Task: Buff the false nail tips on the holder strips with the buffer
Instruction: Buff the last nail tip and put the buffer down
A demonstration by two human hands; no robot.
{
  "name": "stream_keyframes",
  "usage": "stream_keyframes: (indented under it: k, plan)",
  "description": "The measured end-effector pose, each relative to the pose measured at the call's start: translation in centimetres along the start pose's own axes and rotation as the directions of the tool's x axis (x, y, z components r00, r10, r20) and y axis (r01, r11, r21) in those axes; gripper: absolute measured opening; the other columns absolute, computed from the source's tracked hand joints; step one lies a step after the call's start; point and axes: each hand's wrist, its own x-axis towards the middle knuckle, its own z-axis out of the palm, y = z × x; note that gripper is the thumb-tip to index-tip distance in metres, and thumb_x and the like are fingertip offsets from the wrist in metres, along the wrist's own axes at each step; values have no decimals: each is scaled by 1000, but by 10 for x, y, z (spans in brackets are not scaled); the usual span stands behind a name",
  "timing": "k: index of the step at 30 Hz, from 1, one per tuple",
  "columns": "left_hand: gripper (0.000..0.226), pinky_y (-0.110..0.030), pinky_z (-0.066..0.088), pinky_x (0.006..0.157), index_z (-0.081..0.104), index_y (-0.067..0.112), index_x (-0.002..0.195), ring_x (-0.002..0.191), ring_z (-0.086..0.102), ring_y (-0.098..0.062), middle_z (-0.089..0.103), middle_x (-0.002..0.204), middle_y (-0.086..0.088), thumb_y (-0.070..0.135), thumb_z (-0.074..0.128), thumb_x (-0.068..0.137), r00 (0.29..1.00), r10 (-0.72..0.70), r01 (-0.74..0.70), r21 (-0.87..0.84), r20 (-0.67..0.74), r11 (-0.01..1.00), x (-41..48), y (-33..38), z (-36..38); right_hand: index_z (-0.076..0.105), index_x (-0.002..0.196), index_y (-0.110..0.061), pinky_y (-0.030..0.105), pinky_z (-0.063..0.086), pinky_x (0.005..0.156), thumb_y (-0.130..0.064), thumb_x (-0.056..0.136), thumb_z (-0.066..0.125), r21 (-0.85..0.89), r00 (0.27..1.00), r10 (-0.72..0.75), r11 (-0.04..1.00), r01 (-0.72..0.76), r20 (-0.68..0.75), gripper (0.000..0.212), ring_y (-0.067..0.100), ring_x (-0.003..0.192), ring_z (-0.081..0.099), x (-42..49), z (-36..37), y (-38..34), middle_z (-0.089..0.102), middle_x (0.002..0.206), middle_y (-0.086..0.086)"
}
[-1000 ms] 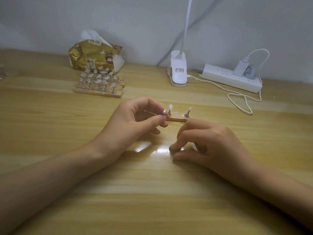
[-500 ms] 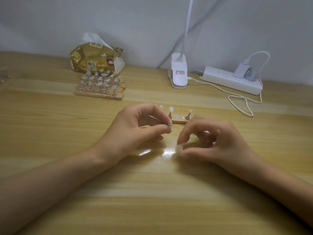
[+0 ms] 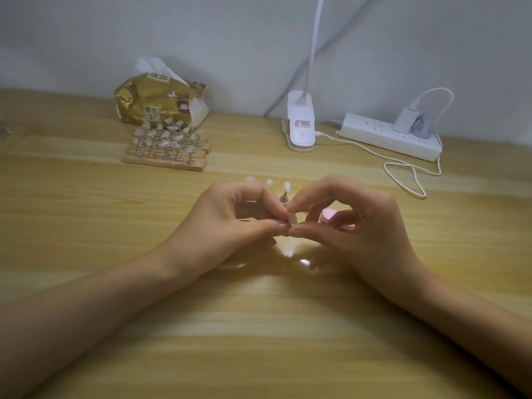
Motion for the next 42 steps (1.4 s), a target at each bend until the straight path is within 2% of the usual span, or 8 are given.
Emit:
stream_keyframes:
  k: [6, 11, 15, 21, 26, 31, 37, 42]
  plan:
    - [19, -19, 55, 63, 70, 13, 70, 67, 68, -9, 74, 74, -2, -5, 75, 75, 1000, 12, -12, 40, 5, 999, 1, -2, -1, 70, 82, -15, 14, 40, 56, -13, 75, 85, 5, 999, 37, 999, -37, 9, 17, 11, 70, 62, -1, 4, 3, 72, 88, -8]
    - [7, -18, 54, 62, 70, 19, 69, 71, 69, -7, 73, 75, 1, 18, 76, 67, 1000, 19, -19, -6, -10, 1000, 1, -3, 1, 73, 85, -13, 17, 41, 55, -16, 75, 86, -35, 1000, 15, 999, -15, -9, 16, 16, 70, 61, 1, 0, 2, 72, 88, -8]
    - [14, -20, 54, 62, 68, 6, 84, 79, 72, -12, 73, 88, -5, 13, 76, 75, 999, 44, -43, 58, -6, 997, 7, 1, 2, 74, 99, -20, 20, 48, 57, -25, 76, 83, -51, 998, -19, 998, 22, 55, 25, 13, 78, 60, 7, -15, -3, 71, 95, -13]
    - [19, -27, 59, 72, 68, 14, 82, 86, 74, -18, 75, 87, -4, 25, 79, 72, 994, 99, -92, 136, -49, 986, 24, 15, -10, 74, 106, -25, 12, 37, 62, -21, 76, 85, -226, 987, 154, 961, -159, -40, 32, -3, 73, 51, 25, -53, 21, 69, 91, -16]
    - [12, -48, 42, 96, 67, 38, 78, 96, 61, 0, 67, 81, 32, 45, 77, 77, 964, 265, -209, 688, 25, 695, 50, 19, -1, 74, 96, -22, 20, 35, 63, -23, 75, 86, -286, 949, 311, 915, -284, 53, 24, -4, 66, 52, 28, -42, 41, 70, 85, -12]
    - [19, -29, 13, 76, 61, 46, 69, 102, 45, -1, 51, 89, 51, 41, 78, 75, 987, 159, -114, 822, 29, 558, 63, 6, 7, 70, 77, -28, 11, 36, 59, -15, 77, 85, -203, 954, 296, 939, -280, 55, 20, -6, 60, 53, 29, -36, 47, 71, 81, -11]
    - [16, -32, 14, 72, 62, 44, 70, 91, 45, 3, 53, 78, 48, 51, 76, 72, 997, 73, -29, 822, -16, 569, 69, -5, 4, 71, 75, -24, 8, 37, 56, -11, 79, 83, -188, 957, 286, 944, -273, 44, 18, -7, 57, 54, 30, -32, 46, 72, 81, -6]
    - [18, -32, 19, 78, 65, 43, 84, 97, 51, 6, 64, 87, 29, 57, 72, 74, 998, 57, -21, 818, -14, 575, 66, -8, 2, 70, 76, -25, 38, 48, 63, -14, 81, 81, -241, 966, 256, 940, -242, 29, 17, 13, 61, 53, 28, -31, 46, 70, 80, -12]
